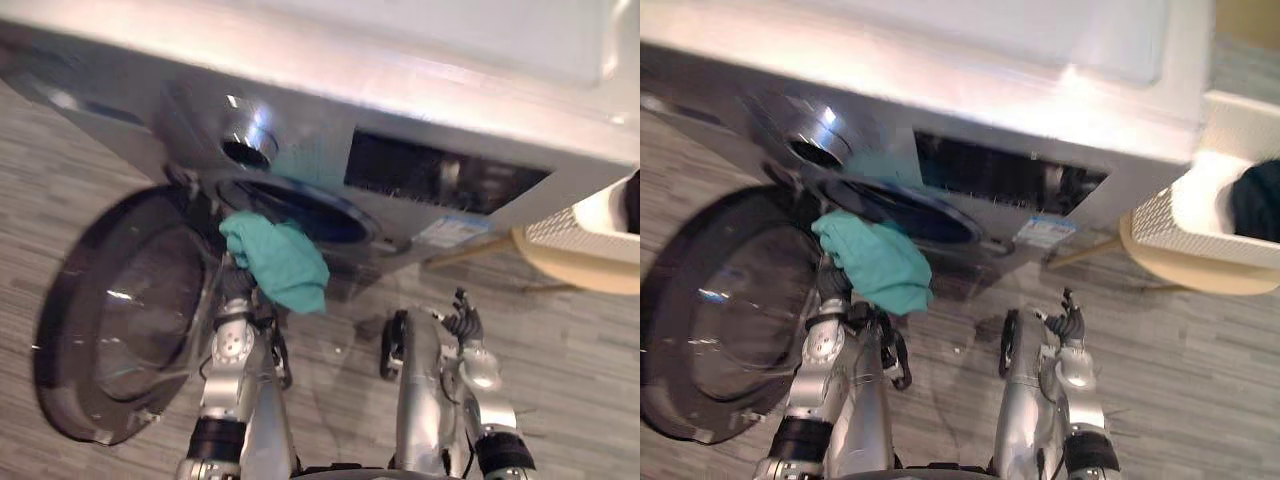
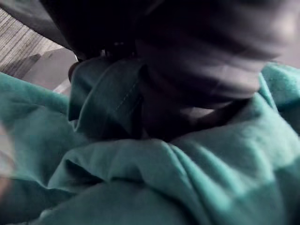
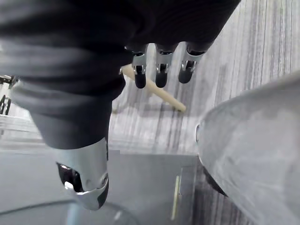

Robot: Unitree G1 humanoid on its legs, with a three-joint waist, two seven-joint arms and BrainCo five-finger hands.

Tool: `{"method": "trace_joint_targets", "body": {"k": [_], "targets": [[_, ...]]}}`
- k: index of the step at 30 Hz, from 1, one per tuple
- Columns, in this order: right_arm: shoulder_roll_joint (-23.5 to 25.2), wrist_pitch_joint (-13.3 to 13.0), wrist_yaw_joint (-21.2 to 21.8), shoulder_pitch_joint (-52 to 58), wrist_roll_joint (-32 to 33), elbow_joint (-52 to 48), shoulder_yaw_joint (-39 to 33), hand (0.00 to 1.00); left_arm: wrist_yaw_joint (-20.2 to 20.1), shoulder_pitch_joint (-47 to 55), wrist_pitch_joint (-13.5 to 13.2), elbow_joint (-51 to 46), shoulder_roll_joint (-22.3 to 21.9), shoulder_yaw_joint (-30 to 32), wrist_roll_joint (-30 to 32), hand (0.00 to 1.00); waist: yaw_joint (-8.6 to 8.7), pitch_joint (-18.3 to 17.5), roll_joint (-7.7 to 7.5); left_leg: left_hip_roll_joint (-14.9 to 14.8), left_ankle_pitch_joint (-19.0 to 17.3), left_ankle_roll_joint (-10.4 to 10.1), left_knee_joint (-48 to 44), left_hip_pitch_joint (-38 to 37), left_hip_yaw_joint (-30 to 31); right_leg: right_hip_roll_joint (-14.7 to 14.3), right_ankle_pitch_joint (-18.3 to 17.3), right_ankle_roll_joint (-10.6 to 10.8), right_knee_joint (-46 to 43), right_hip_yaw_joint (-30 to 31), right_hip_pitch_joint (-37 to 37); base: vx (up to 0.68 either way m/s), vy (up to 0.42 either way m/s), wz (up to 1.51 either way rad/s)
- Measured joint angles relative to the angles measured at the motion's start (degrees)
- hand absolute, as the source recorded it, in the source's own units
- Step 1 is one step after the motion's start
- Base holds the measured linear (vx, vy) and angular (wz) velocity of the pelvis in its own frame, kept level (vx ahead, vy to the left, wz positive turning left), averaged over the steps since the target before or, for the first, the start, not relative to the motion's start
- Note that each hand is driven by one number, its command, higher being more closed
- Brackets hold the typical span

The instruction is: Pick up the laundry basket with both hands and put the clothes into the washing machine.

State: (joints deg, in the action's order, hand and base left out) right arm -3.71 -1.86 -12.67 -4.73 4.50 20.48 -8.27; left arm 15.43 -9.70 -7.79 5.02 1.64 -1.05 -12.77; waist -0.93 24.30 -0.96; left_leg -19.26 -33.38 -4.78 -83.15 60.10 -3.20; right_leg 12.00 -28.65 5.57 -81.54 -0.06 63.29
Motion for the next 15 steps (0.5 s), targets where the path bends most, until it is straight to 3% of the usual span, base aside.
{"method": "trace_joint_targets", "body": {"k": [8, 10, 15], "targets": [[0.4, -2.5, -2.3, -0.1, 1.7, -8.5, -2.8, 0.0, 4.6, -10.4, 0.1, 0.0, 0.5, -3.2, 3.2, 1.0, 0.51, 0.4, -0.73, 0.4, -2.1, -1.1, -13.0, 16.1, 5.6, 0.2, -3.9, -0.6, -13.8, 0.7, 14.5, -0.04, -0.08, 0.06], [-0.1, -2.8, -2.2, -0.1, 1.7, -8.5, -2.9, 0.0, 4.9, -14.2, 0.4, 0.1, 2.3, -4.1, 5.6, 1.0, 0.92, 0.3, -0.8, 0.5, -2.2, -1.2, -14.6, 18.0, 6.3, 0.1, -4.2, -0.8, -15.6, 0.8, 16.4, -0.02, -0.073, 0.02], [0.0, -5.6, -1.9, 0.1, 1.9, -9.6, -2.1, 0.0, 8.5, -32.4, 1.3, 1.6, 12.2, -8.3, 16.1, 1.0, 3.24, -0.2, -1.76, 0.4, -2.2, -1.4, -16.8, 21.4, 7.3, -0.1, -4.4, -1.1, -18.2, 1.0, 19.9, -0.03, -0.059, 0.0]]}}
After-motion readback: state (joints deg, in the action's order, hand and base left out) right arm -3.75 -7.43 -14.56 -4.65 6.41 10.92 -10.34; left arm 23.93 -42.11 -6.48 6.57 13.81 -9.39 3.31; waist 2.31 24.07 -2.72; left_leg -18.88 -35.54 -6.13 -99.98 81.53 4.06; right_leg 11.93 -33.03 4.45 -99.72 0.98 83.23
